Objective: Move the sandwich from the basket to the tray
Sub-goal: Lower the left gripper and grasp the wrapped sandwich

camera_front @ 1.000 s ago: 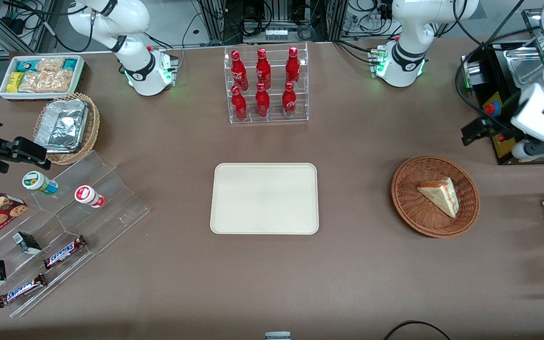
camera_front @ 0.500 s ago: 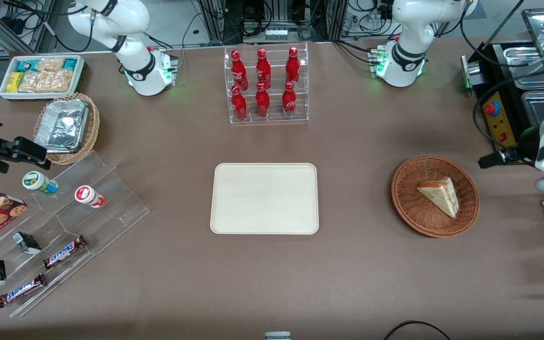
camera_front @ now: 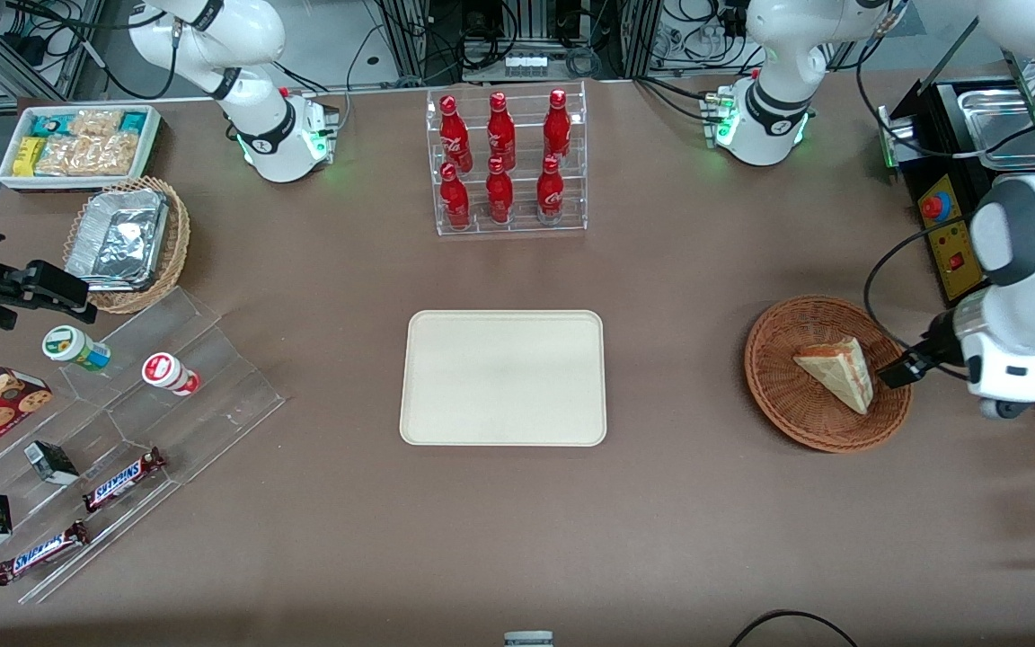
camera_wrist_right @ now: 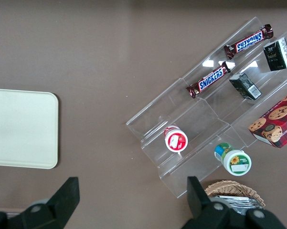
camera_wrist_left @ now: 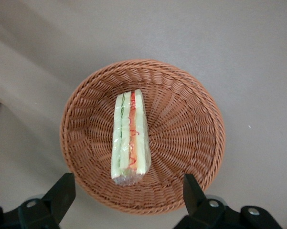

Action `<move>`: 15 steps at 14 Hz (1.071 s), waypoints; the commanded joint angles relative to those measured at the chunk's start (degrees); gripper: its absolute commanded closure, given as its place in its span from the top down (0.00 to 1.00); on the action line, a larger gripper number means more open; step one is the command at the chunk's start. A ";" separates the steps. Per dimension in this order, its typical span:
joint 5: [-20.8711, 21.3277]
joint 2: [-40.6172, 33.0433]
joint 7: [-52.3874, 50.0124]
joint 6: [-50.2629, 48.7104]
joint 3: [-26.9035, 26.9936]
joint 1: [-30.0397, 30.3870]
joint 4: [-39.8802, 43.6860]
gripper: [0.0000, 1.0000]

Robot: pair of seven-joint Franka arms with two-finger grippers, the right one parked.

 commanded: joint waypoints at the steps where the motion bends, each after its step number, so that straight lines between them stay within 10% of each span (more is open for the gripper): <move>1: 1.21 0.95 -6.73 4.87 -0.23 -0.27 -3.15 1.00; 10: 1.30 5.87 -8.77 22.73 -0.23 0.60 -14.85 0.99; 15: 1.30 6.58 -8.42 22.74 -0.23 0.43 -14.41 0.37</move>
